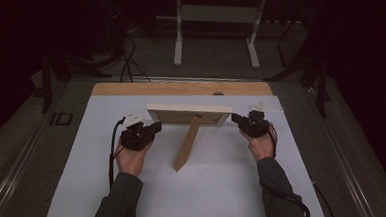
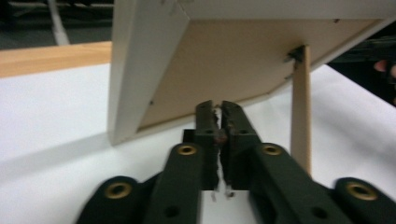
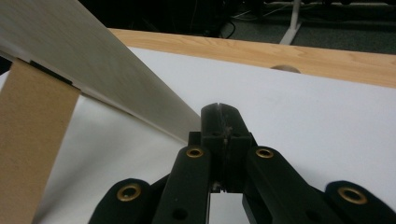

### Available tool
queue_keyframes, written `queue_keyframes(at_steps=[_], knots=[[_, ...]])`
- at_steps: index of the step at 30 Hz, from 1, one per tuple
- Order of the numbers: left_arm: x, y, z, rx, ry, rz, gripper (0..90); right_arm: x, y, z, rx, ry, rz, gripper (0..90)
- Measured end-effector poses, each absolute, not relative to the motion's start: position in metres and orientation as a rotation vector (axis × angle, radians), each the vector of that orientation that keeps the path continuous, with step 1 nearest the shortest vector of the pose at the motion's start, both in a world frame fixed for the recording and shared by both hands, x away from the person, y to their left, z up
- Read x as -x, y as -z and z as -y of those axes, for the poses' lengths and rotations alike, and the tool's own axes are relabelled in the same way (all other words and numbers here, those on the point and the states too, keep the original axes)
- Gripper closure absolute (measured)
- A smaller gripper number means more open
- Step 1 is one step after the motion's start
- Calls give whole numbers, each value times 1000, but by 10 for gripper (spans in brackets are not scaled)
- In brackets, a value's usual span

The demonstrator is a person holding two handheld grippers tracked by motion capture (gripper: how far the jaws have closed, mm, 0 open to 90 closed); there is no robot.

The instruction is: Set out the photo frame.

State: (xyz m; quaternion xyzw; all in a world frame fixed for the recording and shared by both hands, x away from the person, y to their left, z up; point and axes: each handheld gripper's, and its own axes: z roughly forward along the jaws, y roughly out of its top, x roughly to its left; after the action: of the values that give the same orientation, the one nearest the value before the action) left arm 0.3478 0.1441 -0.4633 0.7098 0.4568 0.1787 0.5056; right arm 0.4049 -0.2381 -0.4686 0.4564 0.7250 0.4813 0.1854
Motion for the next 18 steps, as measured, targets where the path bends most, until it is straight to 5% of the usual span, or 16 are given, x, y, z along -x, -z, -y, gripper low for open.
queue_keyframes(at_steps=[18], knots=[[-362,453,-135,-1700,-465,-1140,900,-411,459,233,-1276,-1417,-2040,898]])
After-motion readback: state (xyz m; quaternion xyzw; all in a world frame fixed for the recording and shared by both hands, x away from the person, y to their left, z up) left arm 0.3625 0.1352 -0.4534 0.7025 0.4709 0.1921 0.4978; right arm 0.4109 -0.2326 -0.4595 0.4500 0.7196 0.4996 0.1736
